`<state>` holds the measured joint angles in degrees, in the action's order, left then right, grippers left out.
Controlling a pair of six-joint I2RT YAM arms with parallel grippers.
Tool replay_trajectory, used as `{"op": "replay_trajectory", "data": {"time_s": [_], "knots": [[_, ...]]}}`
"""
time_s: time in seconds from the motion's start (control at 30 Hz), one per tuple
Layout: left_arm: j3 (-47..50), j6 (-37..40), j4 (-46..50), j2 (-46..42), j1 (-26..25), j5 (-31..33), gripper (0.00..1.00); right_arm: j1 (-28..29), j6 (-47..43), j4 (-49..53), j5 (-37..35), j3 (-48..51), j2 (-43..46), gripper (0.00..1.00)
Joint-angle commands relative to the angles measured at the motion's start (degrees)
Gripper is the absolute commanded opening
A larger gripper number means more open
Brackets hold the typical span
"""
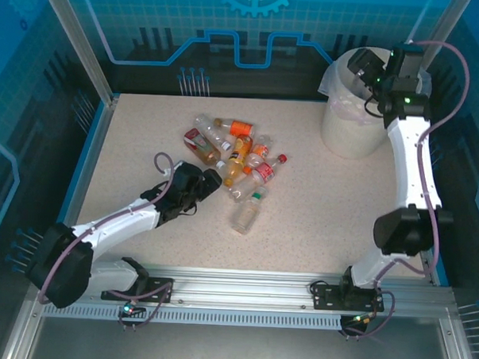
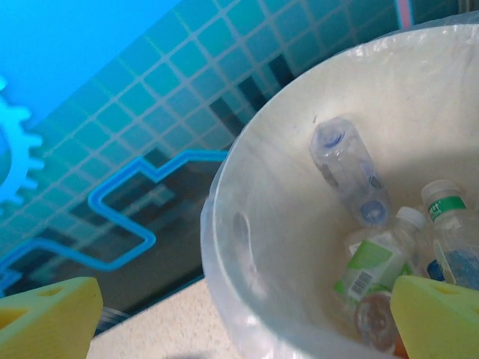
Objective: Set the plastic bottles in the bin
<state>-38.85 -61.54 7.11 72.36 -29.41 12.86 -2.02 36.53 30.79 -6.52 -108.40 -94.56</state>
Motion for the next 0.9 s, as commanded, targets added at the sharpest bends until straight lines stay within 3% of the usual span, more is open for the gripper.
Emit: {"op": "replay_trajectory", "data": {"time_s": [0.0, 0.2, 0.4, 0.57, 0.77, 0.87], "knots": [[-5.10, 2.40, 5.02, 3.39, 2.17, -2.67, 0.99, 2.51, -7.33, -5.74, 4.28, 7.84, 8.00, 1.00], [-14.66, 8.01, 14.53, 9.87, 4.00, 0.29, 0.99, 7.38, -13.02, -12.56, 14.52, 24.79, 20.35, 1.00], [-25.96, 12.83, 23.59, 18.65, 5.95, 3.21, 0.99, 13.33, -7.40, -16.12, 16.90, 40.29, 30.10, 1.00], [-35.59, 15.29, 27.68, 26.80, 7.21, 5.29, 0.99, 15.19, -2.14, -27.68, 24.05, 53.47, 35.61, 1.00], [-46.62, 16.96, 31.76, 36.51, 9.24, 5.28, 0.99, 15.80, -4.79, -19.07, 23.64, 55.55, 37.96, 1.00], [-50.09, 18.51, 31.95, 39.69, 9.63, 4.37, 0.99, 15.75, -3.05, -19.88, 24.87, 57.66, 39.46, 1.00]]}}
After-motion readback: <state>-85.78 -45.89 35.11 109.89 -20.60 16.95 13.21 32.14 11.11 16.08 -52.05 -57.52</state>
